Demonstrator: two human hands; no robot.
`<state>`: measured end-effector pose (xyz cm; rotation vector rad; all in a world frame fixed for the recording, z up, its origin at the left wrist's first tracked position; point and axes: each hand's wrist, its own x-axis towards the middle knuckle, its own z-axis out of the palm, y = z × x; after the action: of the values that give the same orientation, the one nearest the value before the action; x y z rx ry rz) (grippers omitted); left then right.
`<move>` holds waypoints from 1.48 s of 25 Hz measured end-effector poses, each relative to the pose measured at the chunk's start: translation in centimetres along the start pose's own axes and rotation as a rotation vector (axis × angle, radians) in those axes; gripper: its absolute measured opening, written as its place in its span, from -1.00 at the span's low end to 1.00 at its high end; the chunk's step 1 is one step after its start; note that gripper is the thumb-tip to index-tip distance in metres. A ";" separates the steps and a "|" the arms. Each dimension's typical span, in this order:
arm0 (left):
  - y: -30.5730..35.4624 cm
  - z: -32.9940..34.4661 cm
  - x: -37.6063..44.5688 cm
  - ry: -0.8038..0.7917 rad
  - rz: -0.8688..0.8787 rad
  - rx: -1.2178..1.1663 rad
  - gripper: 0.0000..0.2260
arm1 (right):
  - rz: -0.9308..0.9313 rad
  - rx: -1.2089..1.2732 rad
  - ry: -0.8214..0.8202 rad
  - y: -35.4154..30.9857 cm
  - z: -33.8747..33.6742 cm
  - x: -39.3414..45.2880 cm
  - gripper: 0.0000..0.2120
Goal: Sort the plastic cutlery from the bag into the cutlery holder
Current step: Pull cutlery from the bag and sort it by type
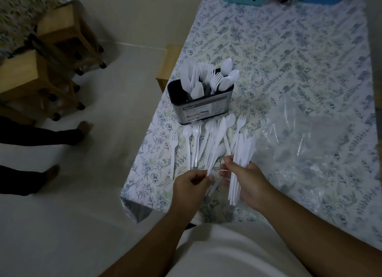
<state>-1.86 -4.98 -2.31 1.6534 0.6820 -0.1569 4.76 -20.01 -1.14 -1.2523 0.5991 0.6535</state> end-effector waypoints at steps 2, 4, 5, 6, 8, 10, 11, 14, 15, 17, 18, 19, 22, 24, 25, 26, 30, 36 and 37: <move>1.1 0.4 -0.2 -0.119 0.041 -0.037 -0.87 | -0.005 0.028 -0.053 0.0 0.1 -0.1 -0.79; 1.9 0.9 -0.3 -0.184 0.048 -0.042 -0.91 | -0.008 0.025 -0.057 0.0 0.1 -0.1 -0.77; 2.1 1.1 -0.2 -0.180 0.038 -0.046 -0.92 | -0.010 0.036 -0.035 -0.1 0.1 0.0 -0.77; 2.1 1.2 -0.2 -0.157 0.019 -0.058 -0.92 | -0.011 0.054 -0.005 -0.2 0.0 0.0 -0.79; 2.0 1.1 -0.4 -0.098 -0.007 -0.057 -0.91 | -0.011 0.106 0.042 -0.6 -0.3 0.1 -0.82; 1.9 1.0 -0.6 -0.127 0.048 0.033 -0.92 | -0.004 0.128 0.029 -0.9 -0.5 0.0 -0.81; 1.8 0.9 -0.8 -0.160 0.127 0.118 -0.92 | -0.011 0.110 0.014 -0.9 -0.4 0.0 -0.80; 1.7 0.6 0.1 -0.109 0.407 0.386 -0.82 | -0.044 0.075 0.028 -0.6 -0.4 -0.1 -0.84; 1.4 0.6 1.1 -0.080 0.481 0.510 -0.74 | -0.044 0.087 0.050 -0.5 -0.5 0.0 -0.85; 0.8 1.0 3.0 -0.135 0.522 0.821 -0.53 | -0.033 0.110 0.066 -0.2 -1.1 0.0 -0.87; 0.4 1.5 3.5 -0.184 0.488 0.939 -0.46 | -0.025 0.114 0.061 -0.2 -1.4 -0.2 -0.86; 0.1 2.0 3.7 -0.222 0.471 1.025 -0.42 | -0.019 0.118 0.048 -0.2 -1.7 -0.3 -0.85; -1.0 3.1 3.5 -0.242 0.609 1.176 -0.43 | -0.012 0.126 0.000 -0.3 -2.2 -0.7 -0.80; -1.4 3.3 3.3 -0.251 0.686 1.106 -0.47 | -0.006 0.106 -0.004 -0.5 -2.3 -0.8 -0.80; -1.3 3.3 3.2 -0.248 0.672 1.030 -0.51 | 0.002 0.103 0.011 -0.5 -2.4 -0.8 -0.82; -1.2 3.1 3.1 -0.224 0.628 0.951 -0.56 | 0.014 0.104 0.030 -0.5 -2.4 -0.9 -0.84; -0.2 2.8 2.9 -0.065 0.364 0.726 -0.69 | 0.068 0.136 0.039 -0.3 -2.5 -0.8 -0.94; 1.0 1.6 3.7 -0.074 0.133 0.653 -0.68 | 0.066 0.049 0.027 0.0 -2.4 -0.6 -0.96; 1.0 1.2 3.6 -0.076 0.096 0.623 -0.69 | 0.067 0.032 0.036 0.2 -2.4 -0.5 -0.96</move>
<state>1.89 -4.97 -3.43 2.2576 0.5189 -0.3910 4.18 -22.39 -1.41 -1.2203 0.6811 0.6759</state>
